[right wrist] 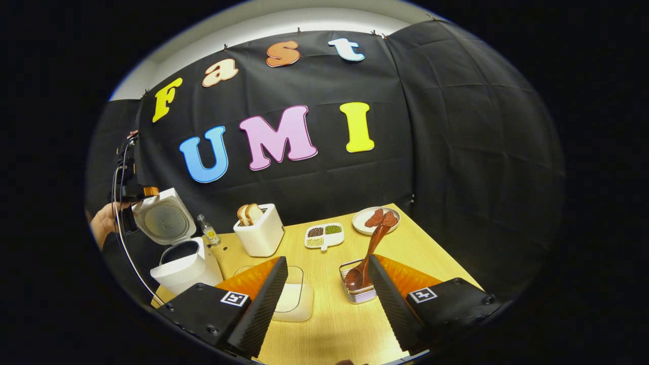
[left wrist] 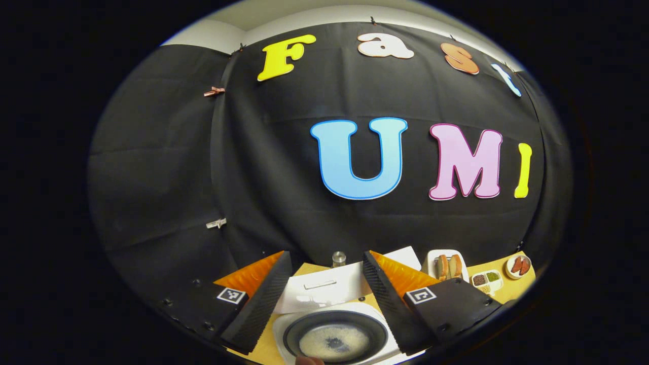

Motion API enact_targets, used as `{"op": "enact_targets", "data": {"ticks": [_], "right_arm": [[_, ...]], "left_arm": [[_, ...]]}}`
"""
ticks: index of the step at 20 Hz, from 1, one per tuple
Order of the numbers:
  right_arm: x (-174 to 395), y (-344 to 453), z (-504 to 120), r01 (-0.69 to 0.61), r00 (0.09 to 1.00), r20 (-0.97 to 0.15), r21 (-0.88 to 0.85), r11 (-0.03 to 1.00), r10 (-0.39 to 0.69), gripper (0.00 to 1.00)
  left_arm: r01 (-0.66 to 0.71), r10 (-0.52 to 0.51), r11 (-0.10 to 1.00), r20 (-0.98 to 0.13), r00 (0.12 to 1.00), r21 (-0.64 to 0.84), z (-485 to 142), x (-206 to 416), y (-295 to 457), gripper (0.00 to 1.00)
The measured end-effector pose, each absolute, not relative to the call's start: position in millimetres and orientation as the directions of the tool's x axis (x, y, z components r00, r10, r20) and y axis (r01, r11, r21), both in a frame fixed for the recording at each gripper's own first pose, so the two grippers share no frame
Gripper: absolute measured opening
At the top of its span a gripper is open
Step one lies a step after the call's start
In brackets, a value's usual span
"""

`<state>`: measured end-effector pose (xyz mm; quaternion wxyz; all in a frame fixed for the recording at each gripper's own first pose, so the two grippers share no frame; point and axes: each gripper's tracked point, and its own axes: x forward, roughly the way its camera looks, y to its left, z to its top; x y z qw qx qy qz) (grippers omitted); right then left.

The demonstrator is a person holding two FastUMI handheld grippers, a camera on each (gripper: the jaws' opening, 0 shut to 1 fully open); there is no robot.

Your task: Close the left gripper, press the button to open the rice cooker; take a wooden spoon from the chopstick holder with the right hand, scoop a spoonful of rice and pour it into the rice cooker, then put the wooden spoon back into the chopstick holder.

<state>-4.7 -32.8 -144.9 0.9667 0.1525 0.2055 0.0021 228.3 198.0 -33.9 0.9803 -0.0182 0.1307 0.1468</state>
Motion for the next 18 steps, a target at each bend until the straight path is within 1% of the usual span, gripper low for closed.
{"op": "enact_targets", "data": {"ticks": [5,9,12,14,15,16,18], "right_arm": [[-2,-40,-149,0.048,0.913,-0.4,0.303,0.952,0.081,0.98],[-3,-45,-151,0.053,0.912,-0.401,0.321,0.946,0.084,0.98],[-5,-50,-151,0.054,0.913,-0.398,0.323,0.945,0.084,0.98],[-7,-54,-151,0.053,0.914,-0.398,0.321,0.946,0.083,0.98],[-7,-56,-153,0.053,0.912,-0.401,0.316,0.947,0.082,0.99],[-8,-58,-155,0.054,0.911,-0.405,0.313,0.948,0.082,0.98],[-8,-59,-156,0.055,0.907,-0.412,0.318,0.947,0.085,0.98]], "left_arm": [[-0.302,0.252,0.949,-0.367,0.895,-0.085,-58,195,171,0.99],[-0.306,0.232,0.947,-0.439,0.868,-0.103,-85,175,153,0.99],[-0.326,0.164,0.92,-0.541,0.825,-0.218,-123,163,140,0.99],[-0.363,0.144,0.887,-0.578,0.803,-0.284,-147,153,136,0.98],[-0.366,0.143,0.885,-0.582,0.801,-0.287,-155,149,135,0.98],[-0.362,0.151,0.895,-0.587,0.795,-0.26,-163,147,129,0.95],[-0.347,0.19,0.923,-0.59,0.785,-0.166,-170,147,126,0.94]]}}
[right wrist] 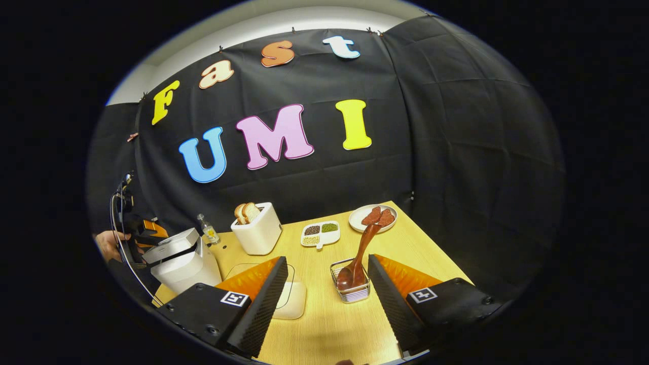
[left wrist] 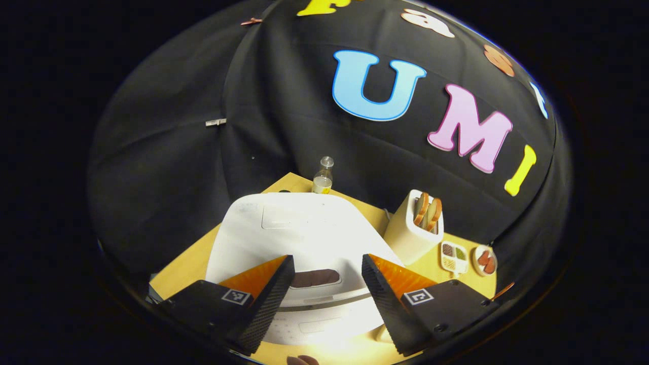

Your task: Close the left gripper, press the button to open the rice cooker; take a wooden spoon from the chopstick holder with the right hand, scoop a spoonful of rice and pour it into the rice cooker, then put the wooden spoon back into the chopstick holder.

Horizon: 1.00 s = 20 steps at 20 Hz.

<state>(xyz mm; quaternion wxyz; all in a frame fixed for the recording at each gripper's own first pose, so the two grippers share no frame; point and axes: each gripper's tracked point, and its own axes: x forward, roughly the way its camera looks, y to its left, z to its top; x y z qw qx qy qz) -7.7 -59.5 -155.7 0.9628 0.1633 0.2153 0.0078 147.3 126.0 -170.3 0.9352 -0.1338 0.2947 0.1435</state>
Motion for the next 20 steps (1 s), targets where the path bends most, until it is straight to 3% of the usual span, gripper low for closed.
{"op": "enact_targets", "data": {"ticks": [5,12,20], "right_arm": [[-8,-55,-159,0.038,0.904,-0.416,0.314,0.949,0.101,0.98],[-9,-56,-163,0.028,0.897,-0.427,0.307,0.951,0.111,0.98],[-7,-56,-165,0.03,0.894,-0.433,0.307,0.951,0.112,0.98]], "left_arm": [[-0.351,0.295,0.936,-0.548,0.783,0.003,-179,153,130,0.97],[-0.375,0.291,0.927,-0.614,0.733,-0.009,-212,143,136,1.0],[-0.375,0.308,0.927,-0.578,0.755,0.004,-221,140,134,1.0]]}}
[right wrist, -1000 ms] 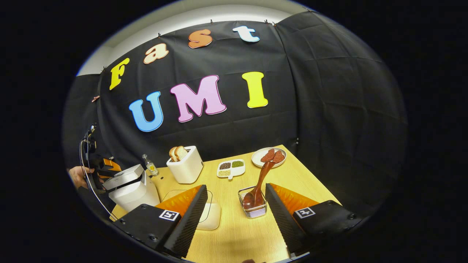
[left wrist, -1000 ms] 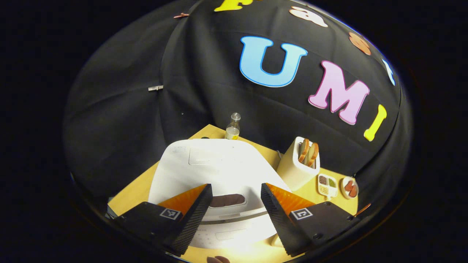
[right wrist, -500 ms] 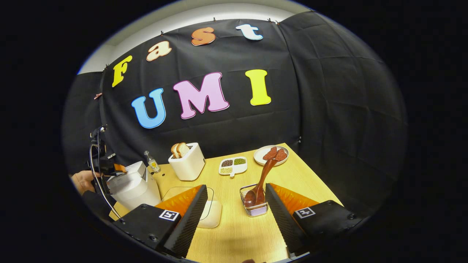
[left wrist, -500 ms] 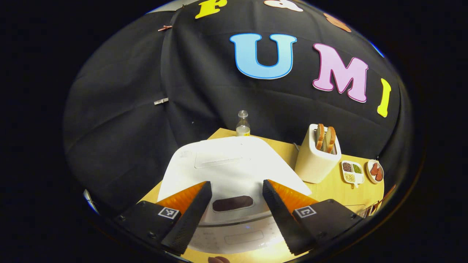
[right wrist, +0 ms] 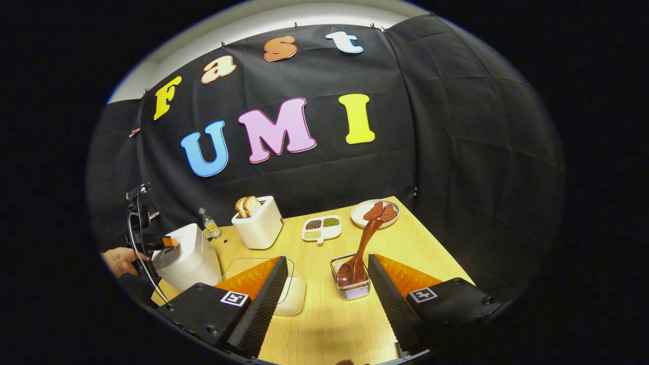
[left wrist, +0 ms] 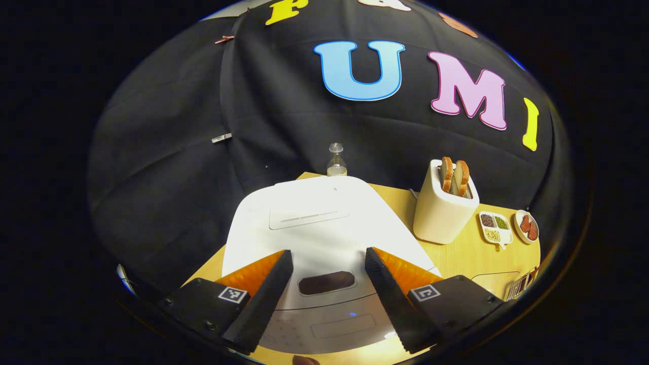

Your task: Close the left gripper, press the button to open the rice cooker; take a wooden spoon from the chopstick holder with the right hand, scoop a spoonful of rice and pour it into the rice cooker, then put the wooden spoon back into the chopstick holder.

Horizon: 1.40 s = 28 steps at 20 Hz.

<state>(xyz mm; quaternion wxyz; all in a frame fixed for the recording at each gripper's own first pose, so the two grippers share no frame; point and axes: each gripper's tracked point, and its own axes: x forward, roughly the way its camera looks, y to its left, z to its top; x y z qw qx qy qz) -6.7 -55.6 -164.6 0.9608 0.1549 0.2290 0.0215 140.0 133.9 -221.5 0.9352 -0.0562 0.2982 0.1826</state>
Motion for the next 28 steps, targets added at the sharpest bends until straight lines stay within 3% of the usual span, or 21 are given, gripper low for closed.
{"op": "enact_targets", "data": {"ticks": [10,15,23,28], "right_arm": [[-1,-50,-154,0.016,0.902,-0.416,0.304,0.953,0.118,0.98],[5,-47,-141,-0.005,0.911,-0.395,0.274,0.962,0.118,0.98],[25,-35,-90,-0.049,0.947,-0.301,0.206,0.977,0.111,0.98],[39,-18,-42,-0.087,0.975,-0.193,0.117,0.989,0.109,0.98]], "left_arm": [[-0.362,0.317,0.932,-0.519,0.794,0.014,-217,146,132,1.0],[-0.305,0.274,0.952,-0.389,0.88,-0.02,-178,146,124,0.98],[-0.081,0.078,0.996,-0.101,0.992,-0.03,-75,124,76,0.98],[0.008,-0.01,0.998,-0.032,0.999,-0.062,-38,90,46,0.98]]}}
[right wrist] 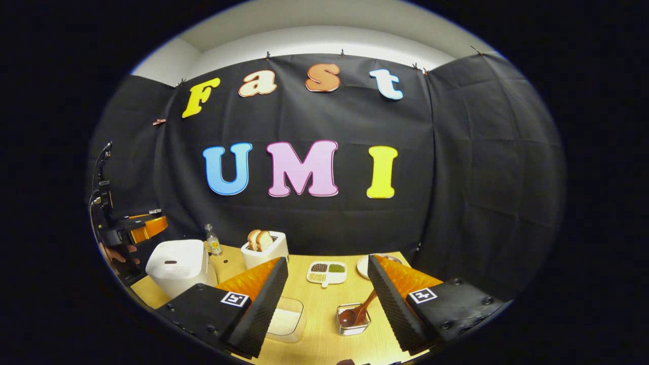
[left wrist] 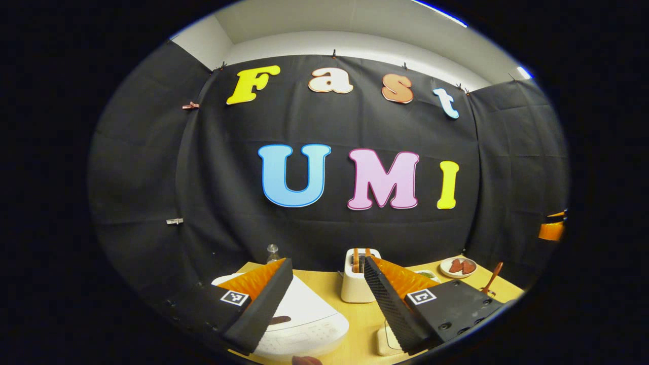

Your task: Close the left gripper, press the button to open the rice cooker; take a wooden spoon from the chopstick holder with the right hand, scoop a spoonful of rice and pour it into the rice cooker, then put the wooden spoon back into the chopstick holder.

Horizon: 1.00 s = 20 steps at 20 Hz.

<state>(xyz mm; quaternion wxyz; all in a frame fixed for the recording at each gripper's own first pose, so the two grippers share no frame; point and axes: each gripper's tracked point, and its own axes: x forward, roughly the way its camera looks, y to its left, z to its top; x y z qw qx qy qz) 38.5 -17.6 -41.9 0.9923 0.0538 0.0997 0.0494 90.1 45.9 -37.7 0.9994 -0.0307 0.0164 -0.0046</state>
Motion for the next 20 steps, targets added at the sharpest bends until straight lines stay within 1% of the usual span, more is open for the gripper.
{"op": "enact_targets", "data": {"ticks": [3,7,9,13,20], "right_arm": [[42,-4,-27,-0.099,0.98,-0.16,0.119,0.988,0.118,0.98],[44,7,-19,-0.104,0.984,-0.131,0.117,0.988,0.119,0.98],[45,9,-14,-0.104,0.987,-0.113,0.107,0.989,0.116,0.99],[48,16,-7,-0.106,0.989,-0.093,0.09,0.99,0.115,0.98],[50,28,-4,-0.114,0.989,-0.088,0.074,0.991,0.12,0.99]], "left_arm": [[0.048,-0.048,0.997,0.01,0.999,-0.064,-19,73,37,0.98],[0.1,-0.098,0.994,0.05,0.994,-0.038,-10,53,32,0.97],[0.119,-0.116,0.992,0.047,0.992,-0.048,-13,46,29,0.97],[0.118,-0.116,0.991,0.032,0.993,-0.07,-17,41,34,0.97],[0.127,-0.126,0.991,0.03,0.992,-0.047,-17,39,41,0.98]]}}
